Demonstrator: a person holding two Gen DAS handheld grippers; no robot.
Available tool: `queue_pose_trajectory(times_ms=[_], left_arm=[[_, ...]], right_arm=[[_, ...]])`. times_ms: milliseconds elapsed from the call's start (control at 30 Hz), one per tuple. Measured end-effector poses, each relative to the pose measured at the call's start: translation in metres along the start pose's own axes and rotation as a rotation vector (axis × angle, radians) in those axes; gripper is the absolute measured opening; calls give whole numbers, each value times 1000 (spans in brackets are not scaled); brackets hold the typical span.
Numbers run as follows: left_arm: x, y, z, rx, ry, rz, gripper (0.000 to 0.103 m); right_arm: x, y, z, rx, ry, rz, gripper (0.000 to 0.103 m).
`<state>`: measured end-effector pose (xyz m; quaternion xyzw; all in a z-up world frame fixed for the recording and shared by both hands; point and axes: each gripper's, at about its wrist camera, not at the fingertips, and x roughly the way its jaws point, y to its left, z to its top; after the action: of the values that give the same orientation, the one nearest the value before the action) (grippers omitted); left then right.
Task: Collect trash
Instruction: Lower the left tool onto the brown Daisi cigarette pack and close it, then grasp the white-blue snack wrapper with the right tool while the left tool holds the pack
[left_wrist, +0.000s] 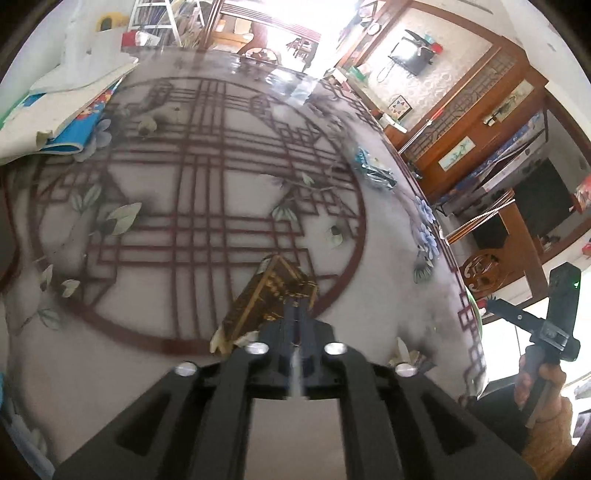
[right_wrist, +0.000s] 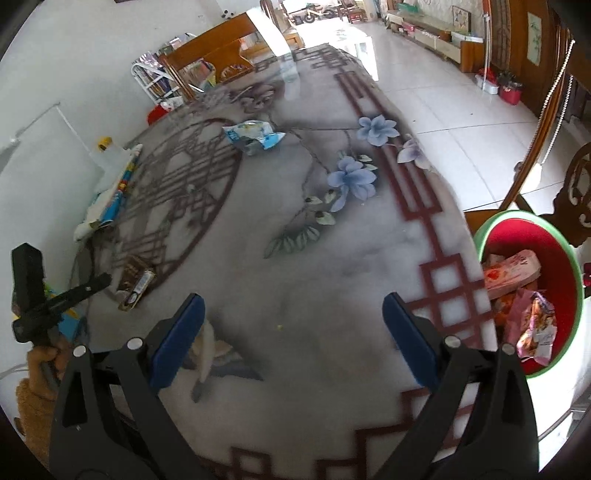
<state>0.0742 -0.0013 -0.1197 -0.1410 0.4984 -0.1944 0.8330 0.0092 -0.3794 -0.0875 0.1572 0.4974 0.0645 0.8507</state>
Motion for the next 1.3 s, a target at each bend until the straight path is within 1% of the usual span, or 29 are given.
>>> queue_pose_trajectory(times_ms=[33, 100, 133, 200, 233, 300, 367, 400, 467, 533, 600, 667, 700, 733, 800, 867, 933, 1000, 1067, 1133, 1167, 1233, 1300], left_arm=[[-3, 0, 0, 8, 1, 6, 36], [-8, -1, 0, 34, -7, 31, 48], [-8, -1, 0, 40, -4, 31, 48], [-1, -4, -2, 51, 28, 28, 50], [5, -6, -4, 67, 48, 41, 52], [15, -11, -4, 98, 70, 75, 53], [21, -16, -1, 128, 56, 107, 58], [24, -19, 2, 143, 50, 126, 58], [32, -17, 6, 135, 52, 162, 58], [44, -15, 5, 138, 78, 202, 60], [49, -17, 2, 158, 87, 208, 61], [49, -22, 1, 188, 74, 226, 57], [49, -24, 0, 200, 68, 231, 54], [48, -25, 0, 205, 60, 228, 49], [45, -26, -1, 201, 58, 206, 46], [40, -25, 0, 177, 45, 173, 45], [31, -24, 3, 148, 15, 143, 45], [19, -19, 7, 93, -34, 106, 45], [12, -11, 10, 31, -62, 76, 45], [7, -3, 10, -14, -77, 60, 45], [6, 0, 10, -25, -82, 59, 45], [4, 2, 10, -38, -88, 56, 45], [5, 2, 10, -39, -85, 49, 45]], right_arm=[[1, -1, 0, 5, 2, -4, 95], [2, -2, 0, 11, 6, -11, 95], [2, -2, -1, 11, 6, -12, 95], [2, -2, -1, 8, 5, -14, 95], [2, -2, -1, 6, 6, -15, 96], [3, -1, -2, 3, 8, -17, 95], [3, 0, -2, -3, 9, -18, 96], [3, 1, -2, -5, 10, -20, 96], [4, 2, -3, -10, 12, -23, 96], [6, 3, -3, -16, 17, -27, 96], [9, 4, -3, -18, 29, -27, 96], [12, 6, -4, -25, 38, -31, 96], [13, 7, -4, -31, 42, -36, 96], [14, 8, -5, -36, 46, -41, 95], [17, 9, -6, -41, 53, -46, 96], [20, 10, -5, -41, 66, -47, 96], [26, 8, -4, -26, 84, -25, 96], [35, 6, -1, -14, 112, -9, 96], [44, 7, 8, -29, 131, -44, 95], [49, 12, 20, -46, 114, -59, 96], [52, 18, 33, -59, 83, -62, 96], [60, 30, 56, -94, 35, -81, 96], [71, 43, 79, -140, 6, -114, 96]])
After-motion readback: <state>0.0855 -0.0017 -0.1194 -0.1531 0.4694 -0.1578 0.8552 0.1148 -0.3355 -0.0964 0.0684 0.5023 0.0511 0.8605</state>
